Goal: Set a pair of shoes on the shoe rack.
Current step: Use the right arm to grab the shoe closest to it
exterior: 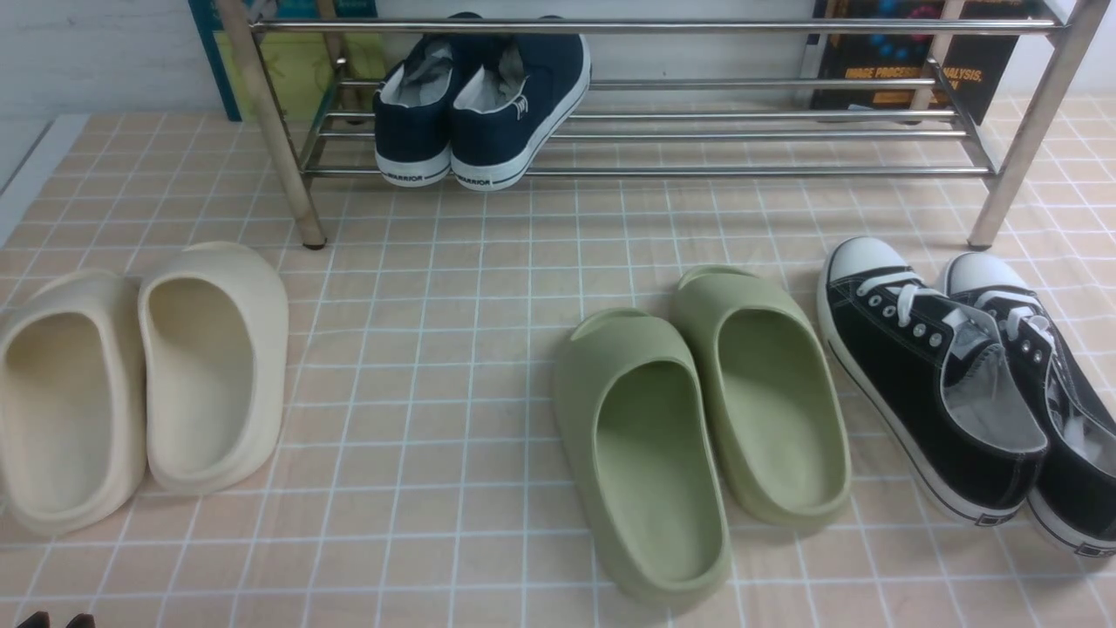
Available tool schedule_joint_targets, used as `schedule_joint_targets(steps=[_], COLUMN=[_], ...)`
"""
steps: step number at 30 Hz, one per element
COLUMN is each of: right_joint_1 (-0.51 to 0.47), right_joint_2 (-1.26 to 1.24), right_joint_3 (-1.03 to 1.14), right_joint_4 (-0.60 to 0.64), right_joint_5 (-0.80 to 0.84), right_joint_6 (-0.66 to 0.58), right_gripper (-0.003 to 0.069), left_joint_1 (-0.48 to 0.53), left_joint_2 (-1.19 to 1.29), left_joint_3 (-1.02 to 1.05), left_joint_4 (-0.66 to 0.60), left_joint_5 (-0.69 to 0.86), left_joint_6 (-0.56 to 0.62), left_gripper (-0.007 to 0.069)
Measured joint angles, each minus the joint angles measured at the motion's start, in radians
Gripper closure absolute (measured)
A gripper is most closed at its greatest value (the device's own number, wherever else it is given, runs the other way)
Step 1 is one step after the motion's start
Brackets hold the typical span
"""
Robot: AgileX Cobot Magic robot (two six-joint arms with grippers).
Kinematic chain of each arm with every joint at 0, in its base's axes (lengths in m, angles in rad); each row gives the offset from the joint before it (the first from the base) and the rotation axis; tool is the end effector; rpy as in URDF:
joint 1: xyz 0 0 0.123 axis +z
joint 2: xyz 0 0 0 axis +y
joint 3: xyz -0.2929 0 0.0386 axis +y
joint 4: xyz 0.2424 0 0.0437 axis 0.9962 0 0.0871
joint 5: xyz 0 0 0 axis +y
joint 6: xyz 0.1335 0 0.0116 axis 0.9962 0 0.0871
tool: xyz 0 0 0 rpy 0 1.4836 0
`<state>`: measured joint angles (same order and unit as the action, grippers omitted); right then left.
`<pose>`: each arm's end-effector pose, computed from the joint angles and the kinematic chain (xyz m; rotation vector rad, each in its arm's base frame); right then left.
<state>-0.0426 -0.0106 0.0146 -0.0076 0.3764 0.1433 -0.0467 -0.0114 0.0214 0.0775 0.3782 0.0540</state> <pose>0.0775 -0.0037 0.1624 0.1684 1.8568 0.0622 0.0775 0.0002 0.1599 0.1418 1.8661 0.0815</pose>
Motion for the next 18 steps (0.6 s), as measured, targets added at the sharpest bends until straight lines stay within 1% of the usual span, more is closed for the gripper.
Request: schedule_joint_targets(steps=[6,10,11,12,13,14,16,18], right_joint_1=[0.000,0.000,0.000,0.000,0.000,0.000,0.000,0.000], right_joint_2=[0.000,0.000,0.000,0.000,0.000,0.000,0.000,0.000], right_joint_3=[0.000,0.000,0.000,0.000,0.000,0.000,0.000,0.002], right_joint_4=[-0.040,0.001,0.044,0.056,0.112,0.138,0.245,0.390], right_joint_5=[-0.001,-0.002,-0.002,-0.002,-0.002,-0.002,-0.002,0.000], right_joint_6=[0.000,0.000,0.000,0.000,0.000,0.000,0.000,0.001], right_gripper=[0.0420,0.0420,0.0420,0.0420,0.0420,0.0420,0.0420,0.0420], left_joint_1=[0.000,0.000,0.000,0.000,0.000,0.000,0.000,0.000], left_joint_2=[0.000,0.000,0.000,0.000,0.000,0.000,0.000,0.000], left_joint_3=[0.000,0.000,0.000,0.000,0.000,0.000,0.000,0.000], left_joint_4=[0.000,0.000,0.000,0.000,0.000,0.000,0.000,0.000], left_joint_5=[0.000,0.000,0.000,0.000,0.000,0.000,0.000,0.000], left_joint_6=[0.000,0.000,0.000,0.000,0.000,0.000,0.000,0.000], left_gripper=[0.0420,0.0414,0.0412,0.0411,0.0409,0.0409,0.0407,0.0407])
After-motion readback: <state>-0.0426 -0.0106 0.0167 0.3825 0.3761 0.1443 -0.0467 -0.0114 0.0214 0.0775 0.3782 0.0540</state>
